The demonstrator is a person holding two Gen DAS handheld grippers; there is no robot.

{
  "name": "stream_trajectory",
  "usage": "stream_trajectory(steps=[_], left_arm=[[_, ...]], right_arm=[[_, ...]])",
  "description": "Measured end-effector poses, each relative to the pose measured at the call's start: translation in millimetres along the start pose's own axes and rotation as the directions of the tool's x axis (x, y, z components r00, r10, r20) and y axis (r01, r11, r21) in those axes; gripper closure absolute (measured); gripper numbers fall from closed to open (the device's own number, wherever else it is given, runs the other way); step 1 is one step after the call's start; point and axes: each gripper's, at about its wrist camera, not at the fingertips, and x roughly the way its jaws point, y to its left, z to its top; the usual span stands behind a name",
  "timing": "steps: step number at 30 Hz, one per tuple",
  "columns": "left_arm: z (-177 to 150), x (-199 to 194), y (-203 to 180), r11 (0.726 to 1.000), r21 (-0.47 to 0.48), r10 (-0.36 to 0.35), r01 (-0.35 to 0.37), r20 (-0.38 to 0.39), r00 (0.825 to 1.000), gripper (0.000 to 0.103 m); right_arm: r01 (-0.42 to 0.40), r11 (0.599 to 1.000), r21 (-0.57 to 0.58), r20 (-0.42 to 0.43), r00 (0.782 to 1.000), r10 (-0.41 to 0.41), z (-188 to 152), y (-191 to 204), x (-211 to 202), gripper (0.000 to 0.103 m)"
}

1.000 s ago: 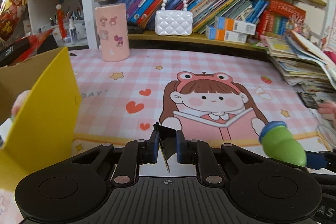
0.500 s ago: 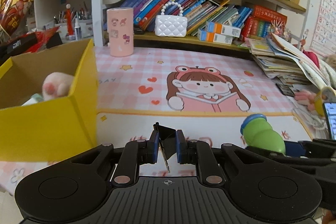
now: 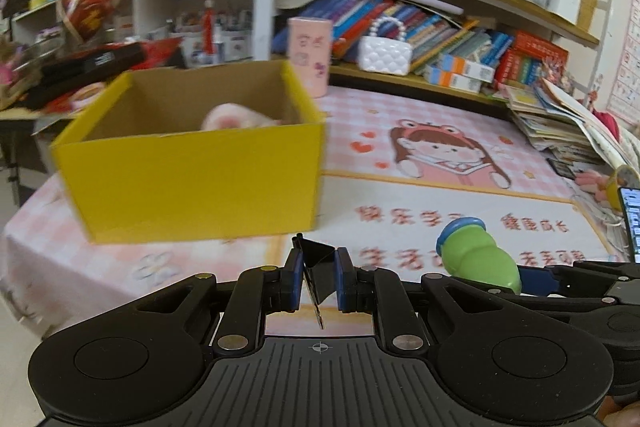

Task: Organize objects
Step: 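Carry the green toy and black clip into the yellow box with both tools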

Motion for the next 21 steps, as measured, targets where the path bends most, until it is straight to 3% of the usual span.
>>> stream_trajectory(steps=[21], left_arm=[[-28.8,-73.9,96.1,0.995,-0.046,0.089,-0.085,0.082,0.993,0.088]], right_arm=[[-0.088,0.99,-0.11,0.02,0.996,0.091,-29.9,129.4,-13.4,0.062]])
